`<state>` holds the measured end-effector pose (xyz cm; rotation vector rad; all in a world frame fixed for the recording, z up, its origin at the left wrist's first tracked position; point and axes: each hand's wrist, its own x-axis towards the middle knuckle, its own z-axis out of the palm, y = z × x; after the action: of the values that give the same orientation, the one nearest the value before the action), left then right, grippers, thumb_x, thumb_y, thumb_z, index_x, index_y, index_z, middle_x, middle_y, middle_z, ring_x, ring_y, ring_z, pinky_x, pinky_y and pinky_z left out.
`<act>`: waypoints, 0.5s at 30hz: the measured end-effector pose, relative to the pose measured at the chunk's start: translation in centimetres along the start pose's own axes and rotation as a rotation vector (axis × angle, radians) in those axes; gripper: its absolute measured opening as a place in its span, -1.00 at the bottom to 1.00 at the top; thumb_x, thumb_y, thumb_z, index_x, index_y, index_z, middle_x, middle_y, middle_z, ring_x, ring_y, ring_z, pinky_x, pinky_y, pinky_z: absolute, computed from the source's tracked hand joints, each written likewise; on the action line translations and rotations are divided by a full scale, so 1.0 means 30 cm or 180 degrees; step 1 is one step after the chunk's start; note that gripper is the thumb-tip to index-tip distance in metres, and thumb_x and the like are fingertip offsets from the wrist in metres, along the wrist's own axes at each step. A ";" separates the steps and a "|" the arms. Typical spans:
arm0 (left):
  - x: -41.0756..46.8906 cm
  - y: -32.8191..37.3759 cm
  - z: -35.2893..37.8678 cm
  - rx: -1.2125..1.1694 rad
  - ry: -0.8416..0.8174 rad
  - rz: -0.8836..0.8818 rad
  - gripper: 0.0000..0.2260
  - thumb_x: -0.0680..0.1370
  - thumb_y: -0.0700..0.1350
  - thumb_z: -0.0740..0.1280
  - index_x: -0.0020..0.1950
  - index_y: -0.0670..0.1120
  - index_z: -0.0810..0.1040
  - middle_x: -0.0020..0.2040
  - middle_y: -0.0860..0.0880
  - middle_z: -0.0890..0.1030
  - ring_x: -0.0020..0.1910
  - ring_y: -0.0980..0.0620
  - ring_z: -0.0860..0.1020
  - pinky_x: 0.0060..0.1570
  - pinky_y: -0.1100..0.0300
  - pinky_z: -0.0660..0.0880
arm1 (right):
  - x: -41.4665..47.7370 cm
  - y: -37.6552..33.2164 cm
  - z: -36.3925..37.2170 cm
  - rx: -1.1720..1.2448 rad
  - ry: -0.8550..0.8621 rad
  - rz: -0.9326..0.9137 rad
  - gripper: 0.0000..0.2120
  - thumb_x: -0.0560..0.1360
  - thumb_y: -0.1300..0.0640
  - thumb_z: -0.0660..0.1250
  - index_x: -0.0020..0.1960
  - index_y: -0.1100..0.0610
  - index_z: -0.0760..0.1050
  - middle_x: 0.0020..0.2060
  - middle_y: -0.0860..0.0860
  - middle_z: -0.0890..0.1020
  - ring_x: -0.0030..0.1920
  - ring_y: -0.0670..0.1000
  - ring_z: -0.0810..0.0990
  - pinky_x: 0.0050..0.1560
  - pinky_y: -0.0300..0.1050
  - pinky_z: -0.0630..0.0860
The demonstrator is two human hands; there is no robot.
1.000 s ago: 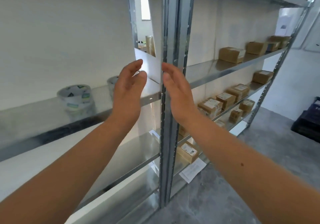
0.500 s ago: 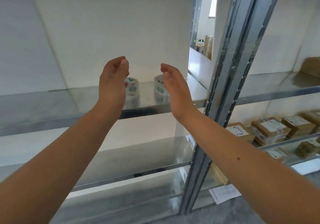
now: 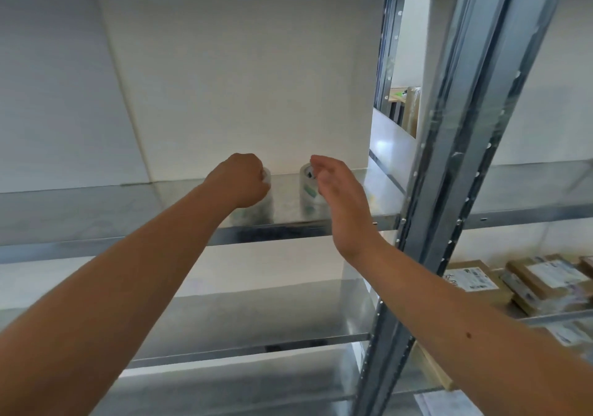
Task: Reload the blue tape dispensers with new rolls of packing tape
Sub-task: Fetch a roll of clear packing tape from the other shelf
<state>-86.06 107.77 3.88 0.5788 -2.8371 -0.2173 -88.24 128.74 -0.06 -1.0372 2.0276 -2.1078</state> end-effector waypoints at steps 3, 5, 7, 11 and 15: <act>0.014 0.028 -0.006 0.0068 -0.0127 -0.0161 -0.81 0.46 -0.11 0.29 -0.36 -0.06 0.44 -0.31 -0.02 0.52 -0.33 0.01 0.50 -0.39 0.20 0.31 | -0.014 0.030 -0.017 -0.0022 0.0008 0.0018 -0.57 0.60 -0.14 0.18 0.37 -0.01 0.52 0.31 -0.11 0.59 0.36 -0.15 0.52 0.43 -0.08 0.44; 0.014 0.041 -0.003 0.0255 -0.0298 -0.0115 -0.84 0.44 -0.14 0.28 -0.34 -0.04 0.38 -0.28 -0.02 0.50 -0.29 -0.02 0.49 -0.38 0.19 0.31 | -0.019 0.041 -0.014 0.0001 0.0034 0.0052 -0.55 0.59 -0.15 0.19 0.37 0.02 0.53 0.29 -0.10 0.61 0.34 -0.14 0.53 0.45 0.02 0.45; 0.008 0.048 -0.001 0.0356 -0.0302 -0.0155 -0.84 0.44 -0.16 0.27 -0.33 -0.04 0.37 -0.26 -0.02 0.50 -0.26 -0.03 0.51 -0.35 0.16 0.34 | -0.019 0.044 -0.007 0.0029 0.0098 0.0066 -0.55 0.58 -0.17 0.19 0.34 0.02 0.55 0.27 -0.09 0.62 0.33 -0.11 0.55 0.44 0.11 0.46; -0.004 0.050 -0.014 0.0032 -0.0037 -0.0264 -0.79 0.46 -0.11 0.33 -0.35 -0.07 0.40 -0.30 -0.02 0.48 -0.30 -0.01 0.48 -0.35 0.19 0.33 | -0.004 0.025 -0.005 0.0358 0.0139 0.0076 -0.64 0.57 -0.11 0.24 0.26 0.04 0.57 0.16 0.00 0.71 0.24 -0.02 0.66 0.35 0.20 0.53; -0.034 0.068 -0.055 -0.1926 0.0433 -0.0367 -0.72 0.48 -0.05 0.46 -0.23 -0.28 0.60 -0.29 -0.11 0.54 -0.31 -0.03 0.50 -0.31 0.16 0.41 | 0.020 -0.010 -0.013 0.0535 0.0181 0.0169 -0.78 0.60 -0.07 0.24 0.09 -0.03 0.62 0.12 0.06 0.73 0.21 0.06 0.68 0.31 0.23 0.56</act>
<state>-85.47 109.87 5.66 0.5850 -2.4209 -0.9695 -88.76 128.84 0.48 -0.8988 1.8399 -2.2581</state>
